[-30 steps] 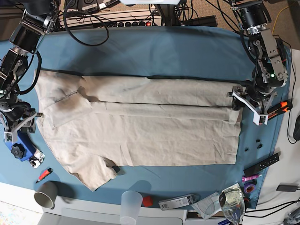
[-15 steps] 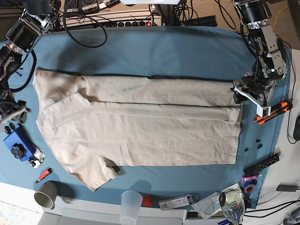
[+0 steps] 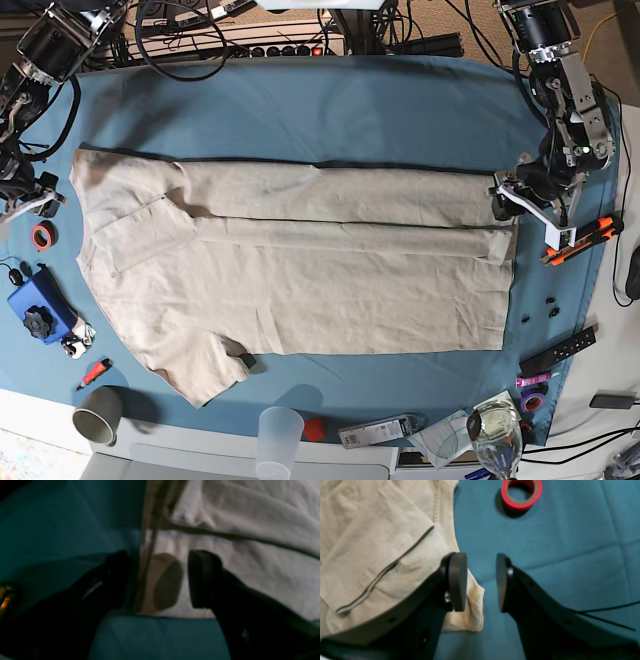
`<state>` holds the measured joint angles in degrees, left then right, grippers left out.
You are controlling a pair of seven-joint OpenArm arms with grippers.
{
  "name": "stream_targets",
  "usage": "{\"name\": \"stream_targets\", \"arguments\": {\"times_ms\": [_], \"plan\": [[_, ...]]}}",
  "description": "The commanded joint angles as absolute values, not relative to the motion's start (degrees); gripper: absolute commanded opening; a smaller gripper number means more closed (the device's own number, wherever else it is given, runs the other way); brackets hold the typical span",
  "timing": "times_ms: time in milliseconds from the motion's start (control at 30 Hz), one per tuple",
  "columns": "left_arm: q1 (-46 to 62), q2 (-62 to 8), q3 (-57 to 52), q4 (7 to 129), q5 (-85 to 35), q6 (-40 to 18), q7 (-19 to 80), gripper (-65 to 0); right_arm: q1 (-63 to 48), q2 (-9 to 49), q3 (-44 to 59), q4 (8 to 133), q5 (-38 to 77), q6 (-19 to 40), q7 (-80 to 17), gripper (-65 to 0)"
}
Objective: Fold the T-shirt properly
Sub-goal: 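Regrasp the folded edge corners with both grippers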
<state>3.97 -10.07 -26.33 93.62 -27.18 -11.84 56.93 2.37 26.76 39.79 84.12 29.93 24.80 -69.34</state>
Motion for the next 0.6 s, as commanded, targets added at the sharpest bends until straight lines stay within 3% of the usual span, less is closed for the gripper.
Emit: {"name": "stream_targets", "arguments": {"times_ms": [0, 567], "plan": [[4.27, -10.02, -26.00, 93.49, -27.97, -12.10, 61.08, -27.4, 2.94, 28.25, 40.14, 85.01, 30.44, 24.58, -69.25, -44.8], [4.25, -10.17, -26.00, 93.60, -29.65, -13.56, 61.01, -27.4, 0.12, 20.14, 40.12, 80.14, 22.98, 25.26, -68.25, -44.8]]}}
